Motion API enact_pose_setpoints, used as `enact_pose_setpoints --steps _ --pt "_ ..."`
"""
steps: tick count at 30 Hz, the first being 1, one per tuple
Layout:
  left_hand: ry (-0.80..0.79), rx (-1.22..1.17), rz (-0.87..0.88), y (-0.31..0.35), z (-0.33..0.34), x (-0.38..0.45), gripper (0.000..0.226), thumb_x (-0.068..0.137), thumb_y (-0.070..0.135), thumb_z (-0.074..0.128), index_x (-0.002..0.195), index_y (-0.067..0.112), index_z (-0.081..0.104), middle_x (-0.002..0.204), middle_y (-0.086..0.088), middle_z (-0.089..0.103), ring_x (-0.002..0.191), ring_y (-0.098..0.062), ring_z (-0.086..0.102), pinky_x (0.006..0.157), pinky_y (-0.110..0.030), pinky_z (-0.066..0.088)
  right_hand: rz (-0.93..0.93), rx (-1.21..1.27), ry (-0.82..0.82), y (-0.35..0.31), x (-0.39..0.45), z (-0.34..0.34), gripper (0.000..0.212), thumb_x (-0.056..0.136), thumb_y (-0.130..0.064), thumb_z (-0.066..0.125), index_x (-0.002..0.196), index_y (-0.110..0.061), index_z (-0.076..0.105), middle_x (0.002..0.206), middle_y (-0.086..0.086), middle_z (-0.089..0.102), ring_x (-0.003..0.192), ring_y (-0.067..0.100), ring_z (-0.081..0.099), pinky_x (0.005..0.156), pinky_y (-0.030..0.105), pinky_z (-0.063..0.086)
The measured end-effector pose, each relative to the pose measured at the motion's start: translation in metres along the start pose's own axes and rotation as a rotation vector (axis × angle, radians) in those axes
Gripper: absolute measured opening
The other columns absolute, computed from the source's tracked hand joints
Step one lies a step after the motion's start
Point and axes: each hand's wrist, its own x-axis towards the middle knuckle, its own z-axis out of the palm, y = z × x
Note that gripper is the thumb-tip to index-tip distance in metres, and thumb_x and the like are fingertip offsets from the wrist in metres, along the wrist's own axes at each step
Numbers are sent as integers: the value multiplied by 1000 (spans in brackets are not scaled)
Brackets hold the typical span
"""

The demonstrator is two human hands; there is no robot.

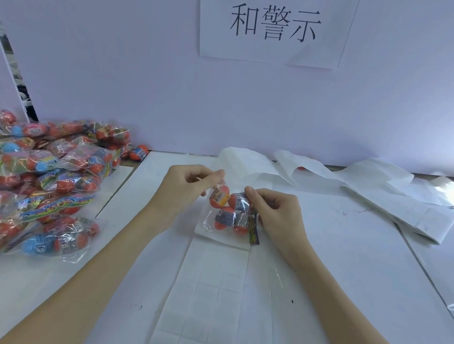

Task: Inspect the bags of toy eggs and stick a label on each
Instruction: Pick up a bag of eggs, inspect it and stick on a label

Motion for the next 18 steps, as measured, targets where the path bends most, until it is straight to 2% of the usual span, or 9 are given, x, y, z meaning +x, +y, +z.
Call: enact_pose_setpoints --steps 3,5,9,12,13,15,16,17,18 --pt "18 20 29 0 -3 -1 24 98 29 72 77 20 80 69 6 68 53 -10 49 58 -15 45 81 90 3 -3 0 -2 30 99 -35 70 82 -13 83 70 1 70 52 5 49 54 16 39" --pt "68 76 79 1 -1 0 26 99 30 71 75 21 77 67 9 67 46 -11 49 55 -15 44 104 96 22 -5 1 -2 30 99 -37 70 84 -15 83 73 5 65 57 10 43 55 20 37" --pt "105 123 181 2 8 -4 22 101 30 67 83 18 69 76 9 69 42 -20 60 49 -20 46 54 66 65 -6 1 -3 29 100 -37 68 85 -18 84 57 -5 41 53 7 32 53 17 31" --pt "138 117 286 3 11 -7 16 101 28 67 87 19 68 91 6 67 46 -22 64 50 -24 49 -81 -182 94 -6 2 -9 44 101 -44 65 80 -8 78 57 4 29 55 12 23 53 25 25" --pt "138 104 322 4 11 -8 13 100 28 68 88 21 68 95 6 65 49 -23 65 51 -24 50 -125 -274 101 -5 2 -11 46 101 -46 64 80 -6 76 56 8 33 56 16 25 54 30 27" --pt "114 43 368 6 13 -10 8 96 29 68 90 24 69 101 6 61 55 -24 69 54 -24 52 -159 -302 109 -5 1 -16 36 100 -46 63 88 -17 81 52 2 54 51 19 42 57 33 45" --pt "96 20 378 6 13 -10 7 95 30 68 91 24 69 103 5 60 58 -23 70 58 -23 54 -156 -232 104 -6 0 -17 27 100 -44 64 95 -27 83 57 -3 65 51 11 55 63 27 53" --pt "78 13 384 5 14 -10 6 96 28 68 93 23 69 104 4 60 63 -23 73 63 -23 55 -147 -132 86 -7 -1 -17 20 102 -39 64 102 -32 83 68 -5 74 60 9 68 71 23 57" --pt "60 25 389 3 15 -9 5 99 24 68 96 19 69 107 2 60 68 -22 75 69 -23 56 -137 -24 68 -8 0 -16 19 103 -32 65 111 -29 82 82 -4 79 73 12 76 79 25 60"
